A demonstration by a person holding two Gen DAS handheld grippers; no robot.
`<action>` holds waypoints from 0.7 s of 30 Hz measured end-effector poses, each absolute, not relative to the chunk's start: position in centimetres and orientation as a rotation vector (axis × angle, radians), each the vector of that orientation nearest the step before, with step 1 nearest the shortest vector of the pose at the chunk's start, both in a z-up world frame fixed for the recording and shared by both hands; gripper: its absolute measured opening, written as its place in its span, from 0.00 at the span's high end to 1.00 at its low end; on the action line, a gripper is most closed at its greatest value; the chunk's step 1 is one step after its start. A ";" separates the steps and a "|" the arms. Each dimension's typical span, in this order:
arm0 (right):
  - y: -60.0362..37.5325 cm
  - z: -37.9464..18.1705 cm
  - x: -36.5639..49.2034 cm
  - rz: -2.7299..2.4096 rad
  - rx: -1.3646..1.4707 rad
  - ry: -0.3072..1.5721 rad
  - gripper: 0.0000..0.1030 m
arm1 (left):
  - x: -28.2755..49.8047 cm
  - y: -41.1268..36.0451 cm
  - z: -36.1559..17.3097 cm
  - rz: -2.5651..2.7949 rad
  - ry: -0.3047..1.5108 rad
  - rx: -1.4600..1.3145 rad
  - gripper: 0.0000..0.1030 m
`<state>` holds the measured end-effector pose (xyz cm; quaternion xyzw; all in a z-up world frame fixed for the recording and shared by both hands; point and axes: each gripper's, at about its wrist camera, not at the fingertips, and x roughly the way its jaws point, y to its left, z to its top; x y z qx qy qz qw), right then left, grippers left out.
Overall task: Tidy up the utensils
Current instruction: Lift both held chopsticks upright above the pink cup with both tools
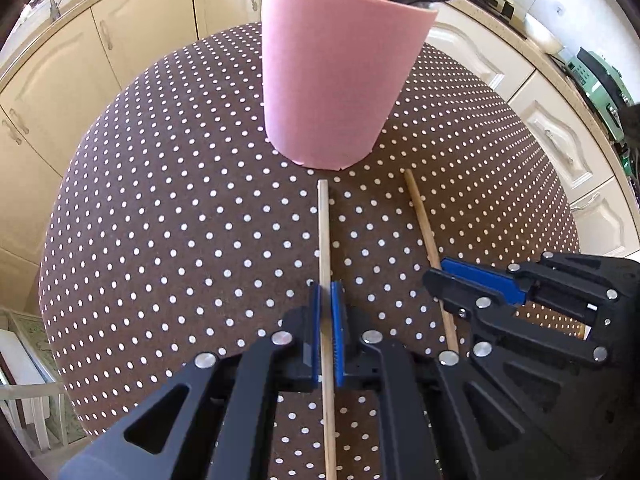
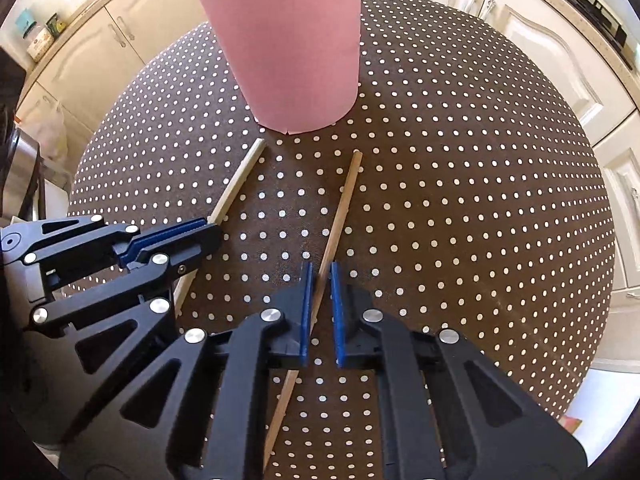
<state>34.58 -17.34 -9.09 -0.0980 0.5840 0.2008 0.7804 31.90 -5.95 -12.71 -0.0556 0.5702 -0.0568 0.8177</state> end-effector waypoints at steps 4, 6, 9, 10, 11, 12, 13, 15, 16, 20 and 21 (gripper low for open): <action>-19.0 -8.5 33.0 0.455 -0.179 1.223 0.95 | 31.5 -5.2 -12.6 -0.134 1.179 -0.159 0.95; -19.6 -7.7 32.2 0.467 -0.169 1.185 0.95 | 31.0 -4.8 -12.2 -0.147 1.138 -0.185 0.95; -21.0 -6.6 31.0 0.499 -0.133 1.126 0.95 | 29.4 -4.3 -11.0 -0.174 1.035 -0.199 0.95; -21.3 -6.2 30.6 0.503 -0.126 1.102 0.95 | 29.0 -4.1 -10.6 -0.184 1.006 -0.201 0.95; -21.7 -5.8 30.3 0.519 -0.115 1.082 0.95 | 28.3 -4.0 -10.2 -0.191 0.967 -0.205 0.95; -22.3 -5.2 29.8 0.542 -0.083 1.049 0.95 | 27.6 -3.8 -9.6 -0.195 0.923 -0.208 0.95; -22.9 -4.8 29.5 0.543 -0.067 1.026 0.95 | 27.1 -3.7 -9.2 -0.199 0.892 -0.203 0.95; -23.9 -3.7 28.6 0.559 -0.033 0.964 0.95 | 26.1 -3.6 -7.9 -0.204 0.814 -0.195 0.95; -24.5 -3.1 28.2 0.565 -0.009 0.931 0.95 | 25.8 -3.5 -7.3 -0.208 0.783 -0.192 0.95; -26.4 -1.3 27.2 0.559 0.049 0.804 0.95 | 24.0 -3.3 -4.7 -0.213 0.615 -0.182 0.95; -26.8 -0.8 26.9 0.556 0.061 0.770 0.95 | 23.5 -3.2 -4.1 -0.216 0.570 -0.182 0.95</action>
